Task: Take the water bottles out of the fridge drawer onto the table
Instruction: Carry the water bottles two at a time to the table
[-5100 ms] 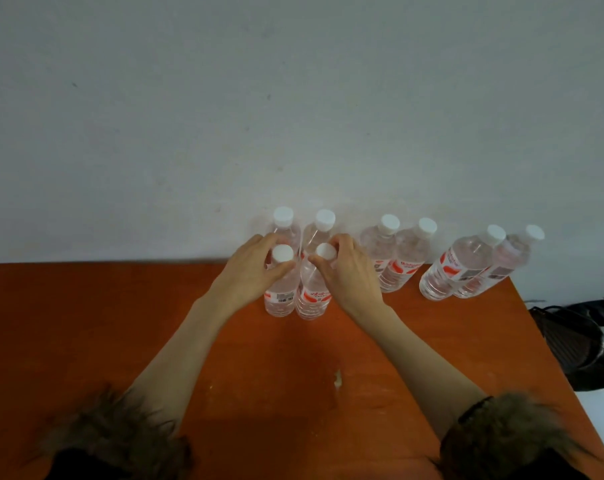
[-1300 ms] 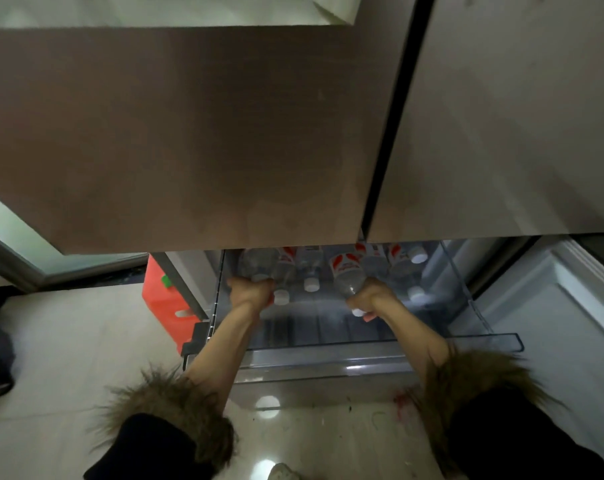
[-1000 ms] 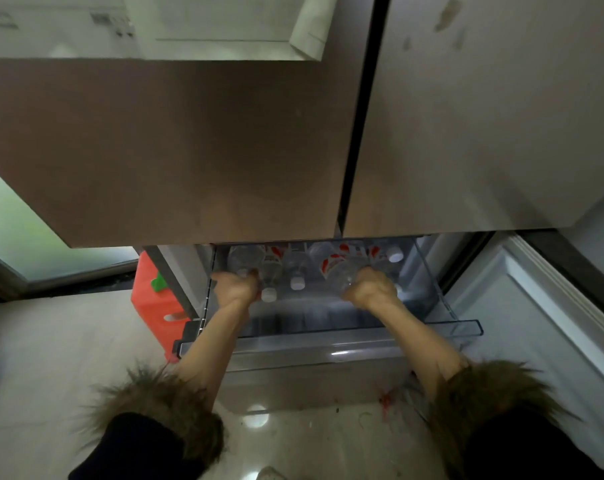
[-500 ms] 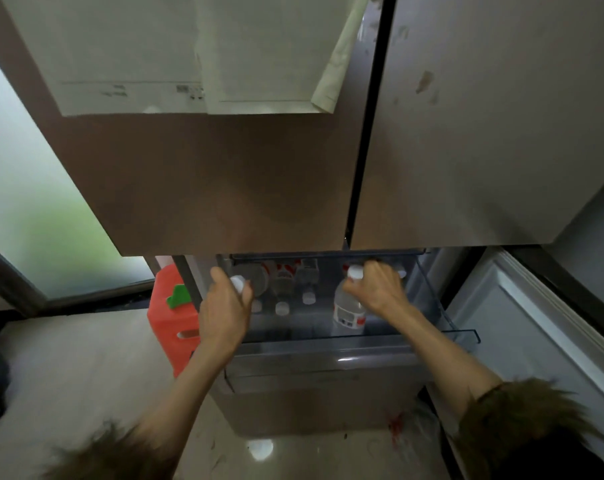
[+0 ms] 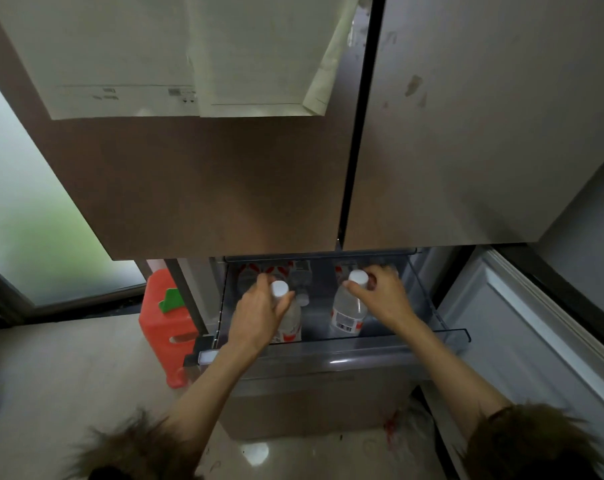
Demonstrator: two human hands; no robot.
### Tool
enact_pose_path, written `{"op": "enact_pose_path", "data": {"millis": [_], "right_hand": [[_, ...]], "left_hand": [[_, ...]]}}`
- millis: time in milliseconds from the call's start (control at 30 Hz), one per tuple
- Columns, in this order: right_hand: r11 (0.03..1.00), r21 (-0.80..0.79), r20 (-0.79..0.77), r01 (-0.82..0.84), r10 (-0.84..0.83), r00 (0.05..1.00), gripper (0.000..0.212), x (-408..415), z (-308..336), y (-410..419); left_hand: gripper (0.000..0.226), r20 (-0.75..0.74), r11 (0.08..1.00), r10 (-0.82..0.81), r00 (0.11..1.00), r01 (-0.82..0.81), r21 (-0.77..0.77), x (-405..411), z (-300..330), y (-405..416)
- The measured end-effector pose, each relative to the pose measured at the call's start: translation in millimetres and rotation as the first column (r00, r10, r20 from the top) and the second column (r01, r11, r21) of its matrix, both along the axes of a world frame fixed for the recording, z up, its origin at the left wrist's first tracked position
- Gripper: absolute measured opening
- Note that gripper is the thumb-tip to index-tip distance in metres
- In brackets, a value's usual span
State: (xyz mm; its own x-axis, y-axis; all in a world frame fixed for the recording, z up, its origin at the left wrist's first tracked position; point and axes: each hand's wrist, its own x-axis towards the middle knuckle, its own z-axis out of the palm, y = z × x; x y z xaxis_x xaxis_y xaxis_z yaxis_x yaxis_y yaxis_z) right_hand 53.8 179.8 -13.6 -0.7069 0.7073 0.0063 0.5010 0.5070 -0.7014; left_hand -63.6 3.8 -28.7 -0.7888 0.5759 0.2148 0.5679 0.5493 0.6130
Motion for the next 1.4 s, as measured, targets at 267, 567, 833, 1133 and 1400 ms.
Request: {"op": "enact_pose_path", "data": {"millis": [267, 567, 833, 1133, 1400], "right_hand": [[0.964, -0.260, -0.009, -0.061, 0.061, 0.998, 0.055, 13, -24, -10], [0.960, -0.257, -0.030, -0.111, 0.107, 0.994, 0.057, 8, -31, -3], [0.991, -0.087, -0.115, -0.103, 0.093, 0.989, 0.071, 9, -15, -20], [0.986, 0.100, -0.287, -0.136, 0.159, 0.945, 0.064, 45, 42, -67], [0.965, 0.127, -0.470, -0.227, 0.260, 0.843, 0.066, 70, 91, -110]], "left_hand": [[0.048, 0.213, 0.998, -0.065, 0.975, 0.063, 0.018, -20, -24, -3], [0.070, 0.463, 0.978, -0.194, 0.865, 0.205, 0.027, -28, -31, -9], [0.079, 0.253, 0.985, -0.163, 0.954, 0.144, 0.091, -14, -2, -16], [0.073, 0.064, 0.922, -0.297, 0.953, 0.269, 0.279, 15, 42, -54], [0.069, -0.011, 0.858, -0.096, 0.995, 0.089, 0.506, 66, 104, -120]]}}
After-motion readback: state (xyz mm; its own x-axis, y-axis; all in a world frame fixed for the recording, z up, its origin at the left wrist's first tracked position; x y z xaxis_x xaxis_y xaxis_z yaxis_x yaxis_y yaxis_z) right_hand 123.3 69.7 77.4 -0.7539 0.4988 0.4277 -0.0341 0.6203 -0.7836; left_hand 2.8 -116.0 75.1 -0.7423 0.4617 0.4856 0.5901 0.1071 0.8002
